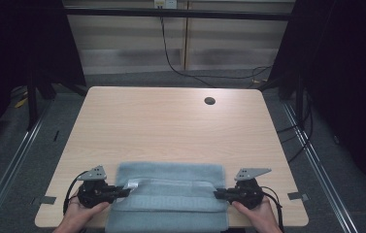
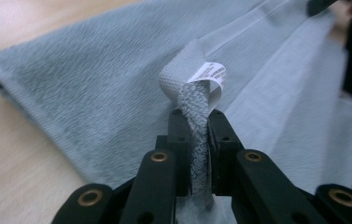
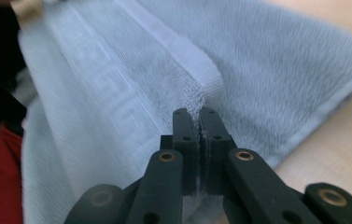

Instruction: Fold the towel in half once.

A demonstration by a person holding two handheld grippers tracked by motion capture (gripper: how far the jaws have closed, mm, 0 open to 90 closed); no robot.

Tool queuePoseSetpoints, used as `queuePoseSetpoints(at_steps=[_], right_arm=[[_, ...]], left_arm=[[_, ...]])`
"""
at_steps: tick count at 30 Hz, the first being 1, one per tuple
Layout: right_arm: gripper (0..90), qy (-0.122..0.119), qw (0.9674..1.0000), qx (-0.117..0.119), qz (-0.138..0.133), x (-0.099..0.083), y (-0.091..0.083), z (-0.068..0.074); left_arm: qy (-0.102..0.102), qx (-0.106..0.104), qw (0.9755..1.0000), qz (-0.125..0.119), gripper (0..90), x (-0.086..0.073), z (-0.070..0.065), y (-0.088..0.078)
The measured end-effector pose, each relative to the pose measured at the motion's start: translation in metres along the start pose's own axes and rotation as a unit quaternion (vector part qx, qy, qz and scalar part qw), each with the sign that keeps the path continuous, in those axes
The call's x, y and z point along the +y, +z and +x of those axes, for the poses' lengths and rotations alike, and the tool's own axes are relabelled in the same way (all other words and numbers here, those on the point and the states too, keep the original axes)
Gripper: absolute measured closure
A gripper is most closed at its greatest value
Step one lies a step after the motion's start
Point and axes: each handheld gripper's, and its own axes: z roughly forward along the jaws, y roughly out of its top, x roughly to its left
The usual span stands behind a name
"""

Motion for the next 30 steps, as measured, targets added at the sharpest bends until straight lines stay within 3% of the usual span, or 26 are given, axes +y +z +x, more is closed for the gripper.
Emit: queuePoseSetpoints(at_steps=[2,6,10,16,20,23,25,30], right_arm=[[86.8,0.004,0.9999,0.005,0.016,-0.006,0.007,0.0],[86.9,-0.006,0.9997,-0.013,0.019,-0.007,0.011,0.002],[86.9,-0.006,0.9996,-0.022,0.015,-0.001,0.015,-0.006],[87.0,-0.002,0.9989,-0.044,0.012,0.018,0.024,-0.03],[87.0,0.004,0.9981,-0.06,0.012,0.034,0.032,-0.049],[87.0,0.008,0.9971,-0.074,0.013,0.05,0.041,-0.064],[86.9,0.014,0.9961,-0.086,0.014,0.061,0.047,-0.075],[86.9,0.022,0.9943,-0.104,0.014,0.084,0.06,-0.098]], left_arm=[[0.006,0.008,0.9998,0.017,82.1,-0.003,0.0,0.007],[-0.008,0.003,0.9999,0.011,82.2,-0.003,0.005,0.009],[-0.015,-0.002,0.9999,0.0,82.3,0.001,0.016,0.014],[-0.019,0.013,0.9997,-0.006,82.7,0.021,0.038,0.027],[-0.034,0.02,0.9992,-0.006,82.7,0.039,0.059,0.038],[-0.029,0.046,0.9985,-0.003,82.7,0.053,0.07,0.046],[-0.037,0.058,0.9976,-0.008,82.7,0.06,0.078,0.051],[-0.054,0.06,0.9966,-0.019,82.7,0.074,0.102,0.059]])
